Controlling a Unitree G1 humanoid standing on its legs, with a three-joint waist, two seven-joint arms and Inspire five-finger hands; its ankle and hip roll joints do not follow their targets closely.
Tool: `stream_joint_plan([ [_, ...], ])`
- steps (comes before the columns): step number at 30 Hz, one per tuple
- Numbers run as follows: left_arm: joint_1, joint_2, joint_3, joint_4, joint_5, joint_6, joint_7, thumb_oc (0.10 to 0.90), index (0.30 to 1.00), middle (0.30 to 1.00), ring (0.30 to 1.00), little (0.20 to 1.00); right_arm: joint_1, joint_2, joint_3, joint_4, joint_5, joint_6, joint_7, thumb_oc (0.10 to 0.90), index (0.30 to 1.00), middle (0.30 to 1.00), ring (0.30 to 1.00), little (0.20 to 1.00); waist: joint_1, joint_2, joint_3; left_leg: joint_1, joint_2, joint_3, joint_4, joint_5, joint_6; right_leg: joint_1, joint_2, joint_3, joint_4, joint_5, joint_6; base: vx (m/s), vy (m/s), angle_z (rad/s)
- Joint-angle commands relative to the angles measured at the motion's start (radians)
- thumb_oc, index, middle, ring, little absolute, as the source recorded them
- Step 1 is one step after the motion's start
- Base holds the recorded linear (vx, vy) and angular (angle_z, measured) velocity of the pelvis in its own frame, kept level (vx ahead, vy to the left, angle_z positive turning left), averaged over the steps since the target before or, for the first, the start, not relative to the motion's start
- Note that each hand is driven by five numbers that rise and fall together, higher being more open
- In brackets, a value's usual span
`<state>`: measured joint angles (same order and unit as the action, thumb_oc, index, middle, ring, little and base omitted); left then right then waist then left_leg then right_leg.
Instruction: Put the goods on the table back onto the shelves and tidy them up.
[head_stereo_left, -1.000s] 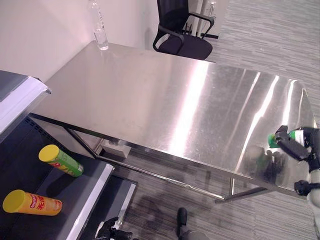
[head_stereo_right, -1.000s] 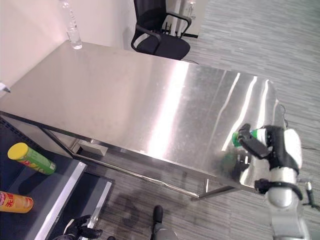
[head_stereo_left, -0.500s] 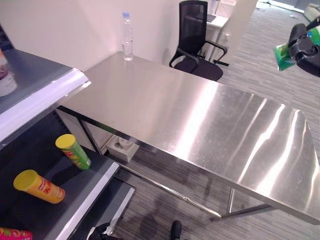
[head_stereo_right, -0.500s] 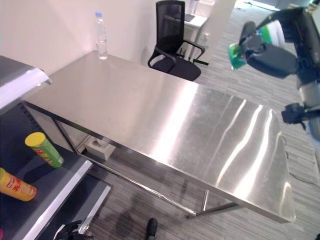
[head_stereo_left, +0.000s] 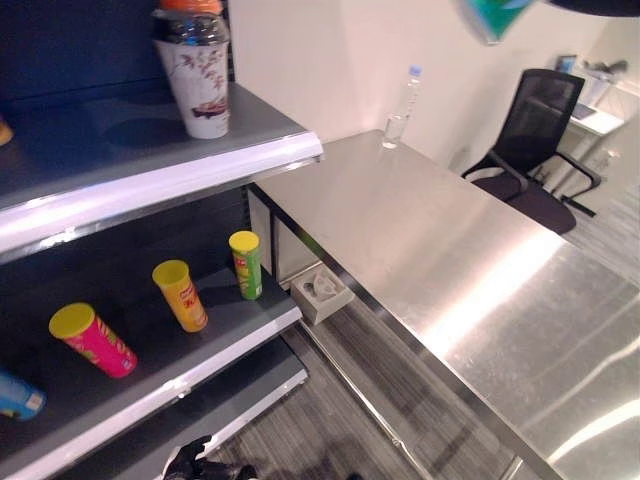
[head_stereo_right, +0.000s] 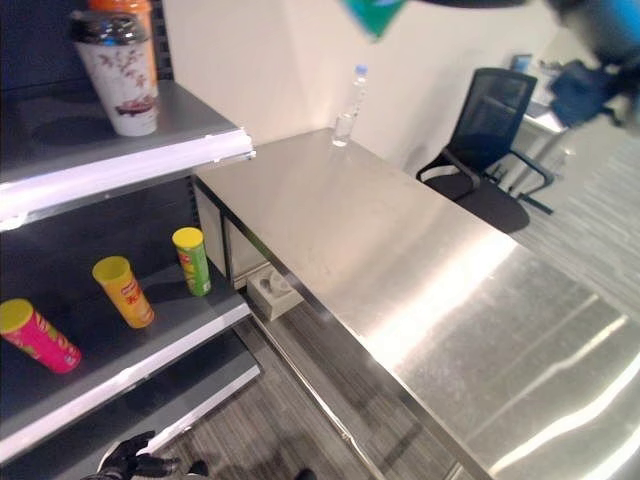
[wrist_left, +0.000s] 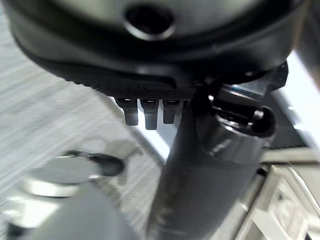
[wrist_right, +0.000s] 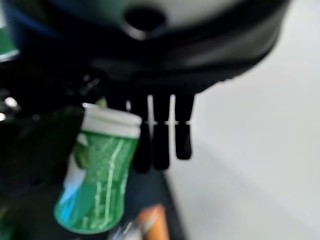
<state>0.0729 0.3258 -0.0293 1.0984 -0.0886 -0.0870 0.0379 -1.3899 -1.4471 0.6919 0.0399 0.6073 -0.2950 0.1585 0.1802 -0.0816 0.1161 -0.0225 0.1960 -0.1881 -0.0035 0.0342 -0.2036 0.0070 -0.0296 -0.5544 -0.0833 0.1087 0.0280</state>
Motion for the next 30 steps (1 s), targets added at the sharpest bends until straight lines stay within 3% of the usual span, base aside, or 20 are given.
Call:
stream_joint_plan([
  [1,-0.023,0.084,-0.029,-0.014,-0.027,-0.051,0.004,0.800,0.900,0.900,0.900,0.900,-0.045,-0.009,-0.074,0.067,0.057,-0.034,-0.049,0.400,0.300,0.300,0.300,0.300,-0.013,-0.038,-0.029,-0.065,0.003,0.057,-0.035,0.077,-0.058,0.126,-0.036,0.065,0.088,-0.277,0.101,0.00,0.000,0.46],
  [3,-0.023,0.084,-0.029,-0.014,-0.027,-0.051,0.004,0.800,0.900,0.900,0.900,0.900,-0.048,-0.009,-0.071,0.067,0.057,-0.034,-0.049,0.400,0.300,0.300,0.300,0.300,-0.013,-0.038,-0.029,-0.065,0.003,0.057,-0.035,0.077,-0.058,0.126,-0.036,0.065,0.088,-0.277,0.101,-0.07,-0.022,0.16],
  [4,-0.013,0.076,-0.006,-0.010,-0.014,-0.045,0.004,0.800,0.900,0.900,0.900,0.900,-0.030,-0.001,-0.058,0.016,0.054,-0.031,-0.041,0.400,0.300,0.300,0.300,0.300,-0.032,-0.050,-0.019,-0.047,0.044,0.253,0.090,-0.001,-0.011,0.096,-0.061,0.031,0.128,-0.296,0.087,-0.30,-0.006,-0.07],
  [5,-0.003,0.065,0.007,-0.002,-0.001,-0.040,0.001,0.800,0.900,0.900,0.900,0.900,-0.003,0.007,-0.058,-0.013,0.042,-0.017,-0.019,0.400,0.300,0.300,0.300,0.300,-0.039,-0.047,-0.027,0.006,0.028,0.312,0.207,-0.091,0.002,0.066,-0.096,-0.017,0.155,-0.281,0.078,-0.30,-0.003,0.33],
  [6,-0.002,0.065,0.007,-0.002,0.000,-0.040,0.001,0.800,0.900,0.900,0.900,0.900,0.003,0.008,-0.063,-0.015,0.041,-0.016,-0.019,0.400,0.300,0.300,0.300,0.300,-0.040,-0.047,-0.027,0.003,0.029,0.310,0.212,-0.096,0.002,0.066,-0.096,-0.018,0.158,-0.283,0.079,-0.19,0.079,1.20],
  [8,0.005,0.058,0.004,-0.006,0.011,-0.034,-0.001,0.800,0.900,0.900,0.900,0.900,0.028,-0.011,-0.067,-0.026,0.032,-0.004,-0.009,0.400,0.300,0.300,0.300,0.300,-0.078,-0.028,-0.055,0.048,0.022,0.405,0.168,-0.114,0.018,0.057,-0.113,-0.074,0.155,-0.265,0.083,-0.04,0.147,1.64],
  [11,0.025,0.046,0.013,-0.008,0.022,-0.031,0.001,0.800,0.900,0.900,0.900,0.900,0.058,0.007,-0.072,-0.013,-0.022,0.004,-0.021,0.400,0.300,0.300,0.300,0.300,-0.082,-0.006,-0.085,0.083,-0.007,0.416,0.075,-0.118,0.018,0.060,-0.114,-0.077,0.145,-0.241,0.094,0.03,0.156,0.86],
  [15,0.033,0.051,0.018,-0.006,0.021,-0.031,0.009,0.800,0.900,0.900,0.900,0.900,0.073,0.026,-0.077,-0.006,-0.060,0.002,-0.040,0.400,0.300,0.300,0.300,0.300,-0.075,-0.010,-0.090,0.084,-0.032,0.406,0.045,-0.111,0.027,0.067,-0.131,-0.084,0.138,-0.219,0.108,0.00,0.133,0.21],
  [18,0.048,0.055,0.024,0.002,0.025,-0.029,0.016,0.800,0.900,0.900,0.900,0.900,0.048,0.022,-0.054,-0.007,-0.107,-0.001,-0.066,0.400,0.300,0.300,0.300,0.300,-0.069,-0.007,-0.086,0.073,-0.065,0.393,0.034,-0.116,0.048,0.055,-0.176,-0.087,0.180,-0.204,0.127,-0.04,0.191,0.09],
  [19,0.049,0.058,0.031,0.001,0.021,-0.031,0.017,0.800,0.900,0.900,0.900,0.900,0.038,0.015,-0.048,-0.008,-0.148,-0.001,-0.086,0.400,0.300,0.300,0.300,0.300,-0.070,0.003,-0.069,0.074,-0.087,0.386,0.028,-0.124,0.067,0.014,-0.235,-0.079,0.278,-0.190,0.142,-0.08,0.183,0.17],
  [21,0.043,0.062,0.031,0.003,0.020,-0.031,0.020,0.800,0.900,0.900,0.900,0.900,0.028,0.010,-0.039,-0.008,-0.164,-0.005,-0.095,0.400,0.300,0.300,0.300,0.300,-0.075,0.006,-0.059,0.073,-0.094,0.377,0.026,-0.124,0.073,-0.005,-0.255,-0.060,0.313,-0.191,0.149,-0.07,0.124,0.11],
  [22,0.038,0.064,0.027,0.003,0.022,-0.033,0.023,0.800,0.900,0.900,0.900,0.900,0.029,-0.001,-0.040,-0.008,-0.171,-0.001,-0.103,0.400,0.300,0.300,0.300,0.300,-0.087,0.011,-0.053,0.071,-0.098,0.358,0.023,-0.124,0.077,-0.017,-0.265,-0.017,0.336,-0.190,0.156,-0.02,0.016,0.10],
  [23,0.023,0.069,0.016,0.005,0.028,-0.035,0.025,0.800,0.900,0.900,0.900,0.900,0.040,-0.026,-0.038,-0.011,-0.176,0.004,-0.106,0.400,0.300,0.300,0.300,0.300,-0.112,0.008,-0.051,0.071,-0.105,0.333,0.014,-0.124,0.079,-0.033,-0.249,0.077,0.332,-0.196,0.168,-0.03,0.029,0.25],
  [24,0.008,0.090,-0.003,0.008,0.028,-0.038,0.022,0.800,0.900,0.900,0.900,0.900,0.045,-0.067,-0.023,-0.029,-0.185,0.005,-0.104,0.400,0.300,0.300,0.300,0.300,-0.149,-0.006,-0.051,0.056,-0.123,0.292,0.013,-0.107,0.082,-0.065,-0.175,0.312,0.270,-0.188,0.175,-0.01,-0.005,0.49],
  [25,0.005,0.100,-0.003,0.006,0.024,-0.043,0.018,0.800,0.900,0.900,0.900,0.900,0.020,-0.079,-0.014,-0.023,-0.182,0.012,-0.101,0.400,0.300,0.300,0.300,0.300,-0.148,-0.013,-0.052,0.047,-0.131,0.270,0.018,-0.108,0.080,-0.044,-0.161,0.366,0.217,-0.189,0.180,0.00,-0.011,0.87],
  [30,0.014,0.086,0.001,0.008,-0.006,-0.042,0.016,0.800,0.900,0.900,0.900,0.900,-0.046,-0.035,0.037,-0.009,-0.157,0.000,-0.100,0.400,0.300,0.300,0.300,0.300,-0.137,-0.021,-0.085,0.032,-0.119,0.231,0.021,-0.097,0.069,0.018,-0.144,0.355,0.113,-0.171,0.179,0.06,-0.080,0.54],
])
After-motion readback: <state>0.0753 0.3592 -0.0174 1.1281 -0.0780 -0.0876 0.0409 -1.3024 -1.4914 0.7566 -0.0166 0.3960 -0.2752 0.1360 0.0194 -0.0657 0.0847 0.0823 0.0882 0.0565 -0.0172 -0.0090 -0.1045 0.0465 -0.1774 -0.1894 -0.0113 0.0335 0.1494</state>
